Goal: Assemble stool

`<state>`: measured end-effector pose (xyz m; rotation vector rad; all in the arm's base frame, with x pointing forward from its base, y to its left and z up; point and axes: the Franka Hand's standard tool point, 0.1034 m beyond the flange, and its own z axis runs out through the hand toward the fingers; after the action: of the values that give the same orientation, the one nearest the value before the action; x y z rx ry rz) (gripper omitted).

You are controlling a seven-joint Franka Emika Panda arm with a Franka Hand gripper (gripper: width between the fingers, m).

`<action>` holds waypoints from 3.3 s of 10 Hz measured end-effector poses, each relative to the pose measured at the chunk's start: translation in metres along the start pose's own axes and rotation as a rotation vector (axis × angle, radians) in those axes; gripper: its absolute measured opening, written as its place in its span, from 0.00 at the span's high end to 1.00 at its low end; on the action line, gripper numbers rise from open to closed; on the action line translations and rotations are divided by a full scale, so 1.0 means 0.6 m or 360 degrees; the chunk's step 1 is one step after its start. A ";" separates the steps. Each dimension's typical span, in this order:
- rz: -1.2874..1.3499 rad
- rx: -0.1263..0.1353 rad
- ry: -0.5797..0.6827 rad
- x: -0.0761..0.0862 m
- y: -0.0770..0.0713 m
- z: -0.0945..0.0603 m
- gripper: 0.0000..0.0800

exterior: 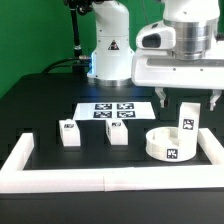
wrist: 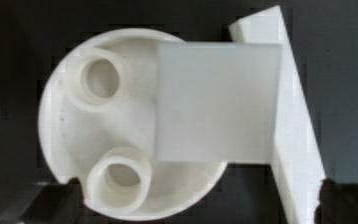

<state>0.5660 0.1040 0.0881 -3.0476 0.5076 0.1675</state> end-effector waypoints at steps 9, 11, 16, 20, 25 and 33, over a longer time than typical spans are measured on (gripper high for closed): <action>-0.0007 -0.0011 -0.0001 -0.016 -0.013 0.040 0.35; 0.0046 -0.0008 -0.0002 -0.016 -0.014 0.040 0.55; 0.0548 0.0010 -0.0011 -0.017 -0.018 0.040 0.58; 0.1153 0.0148 -0.0041 0.002 -0.030 0.034 0.58; 0.1660 0.0192 -0.0070 0.005 -0.033 0.036 0.58; 0.2659 0.0373 -0.0081 0.021 -0.051 0.035 0.58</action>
Offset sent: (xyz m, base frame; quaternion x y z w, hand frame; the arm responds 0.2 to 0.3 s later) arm -0.0091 0.0021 -0.0205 -0.0150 0.0264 -0.0054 0.9995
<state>0.5859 0.1302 0.0667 -1.5822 2.5174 0.1754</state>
